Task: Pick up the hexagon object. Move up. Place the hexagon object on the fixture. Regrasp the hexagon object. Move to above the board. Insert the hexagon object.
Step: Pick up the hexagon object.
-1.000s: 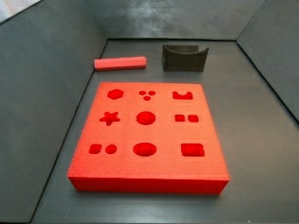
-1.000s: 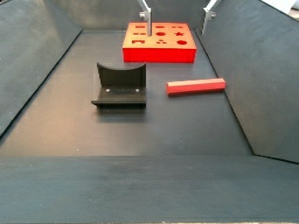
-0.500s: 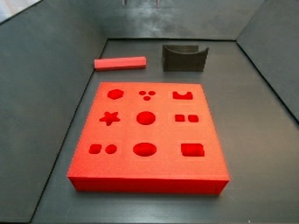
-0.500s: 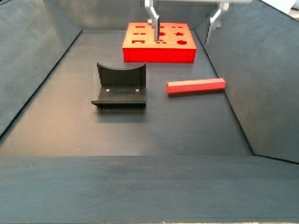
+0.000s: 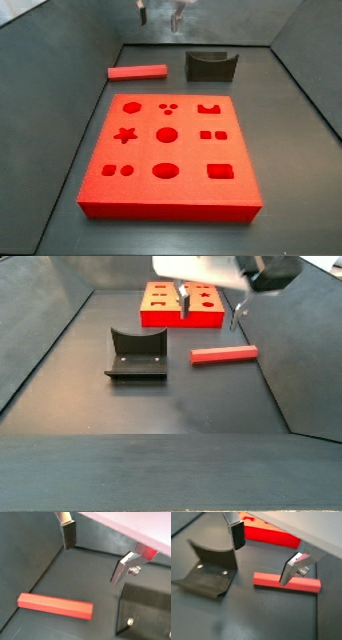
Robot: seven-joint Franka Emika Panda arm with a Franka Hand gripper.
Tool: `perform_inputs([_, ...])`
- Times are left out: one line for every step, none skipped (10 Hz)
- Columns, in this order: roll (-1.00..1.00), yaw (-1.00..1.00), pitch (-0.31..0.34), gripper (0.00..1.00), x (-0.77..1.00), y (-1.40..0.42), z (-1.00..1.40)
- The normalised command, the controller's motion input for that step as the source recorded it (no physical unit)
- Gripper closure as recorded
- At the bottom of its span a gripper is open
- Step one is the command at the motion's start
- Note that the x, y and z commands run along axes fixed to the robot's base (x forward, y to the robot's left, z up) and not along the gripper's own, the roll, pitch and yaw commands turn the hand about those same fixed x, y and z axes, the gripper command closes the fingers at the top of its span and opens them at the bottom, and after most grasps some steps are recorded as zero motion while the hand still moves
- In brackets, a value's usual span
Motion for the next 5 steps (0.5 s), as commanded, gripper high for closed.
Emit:
perform_inputs([0.0, -0.91, -0.006, 0.0, 0.0, -0.22, -0.37])
perform_inputs([0.0, -0.91, 0.0, 0.0, 0.0, -0.23, -0.36])
perform_inputs([-0.01, -0.89, -0.037, 0.0, 0.0, -0.22, -0.42])
perform_inputs([-0.06, -0.92, -0.141, 0.0, 0.0, -0.16, -0.41])
perform_inputs([-0.11, -0.91, -0.157, 0.0, -0.02, -0.1, -0.39])
